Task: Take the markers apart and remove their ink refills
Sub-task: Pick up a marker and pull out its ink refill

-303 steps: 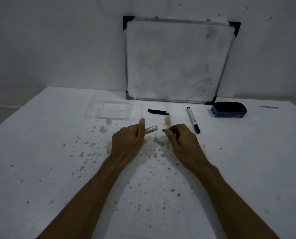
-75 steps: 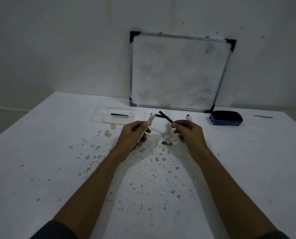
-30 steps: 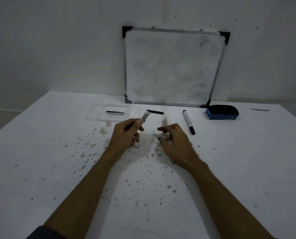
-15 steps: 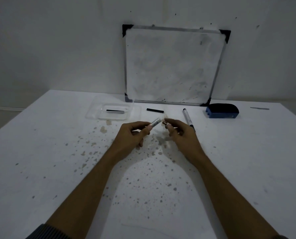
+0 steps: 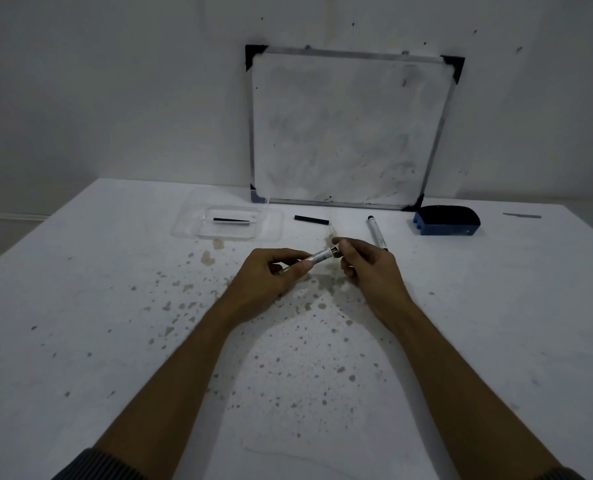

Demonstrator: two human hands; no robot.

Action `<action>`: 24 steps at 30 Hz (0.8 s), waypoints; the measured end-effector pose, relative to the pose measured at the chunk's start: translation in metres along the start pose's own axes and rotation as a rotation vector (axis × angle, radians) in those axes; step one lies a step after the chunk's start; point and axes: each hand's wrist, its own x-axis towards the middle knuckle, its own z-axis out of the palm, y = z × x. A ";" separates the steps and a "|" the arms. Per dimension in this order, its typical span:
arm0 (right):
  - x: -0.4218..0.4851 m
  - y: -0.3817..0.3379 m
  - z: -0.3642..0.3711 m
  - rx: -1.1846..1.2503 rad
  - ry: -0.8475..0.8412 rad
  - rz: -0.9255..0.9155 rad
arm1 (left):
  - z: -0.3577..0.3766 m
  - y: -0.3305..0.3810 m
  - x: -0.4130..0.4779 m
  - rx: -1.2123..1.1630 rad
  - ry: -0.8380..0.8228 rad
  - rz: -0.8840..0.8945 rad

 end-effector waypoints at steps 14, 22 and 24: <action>-0.008 -0.007 0.002 -0.117 -0.056 -0.124 | 0.000 0.000 0.002 -0.055 -0.053 -0.043; -0.007 -0.006 0.003 -0.109 -0.077 -0.103 | -0.006 0.000 0.003 -0.051 -0.099 -0.079; -0.006 -0.005 0.003 -0.108 -0.089 -0.103 | -0.006 0.000 0.003 -0.055 -0.099 -0.075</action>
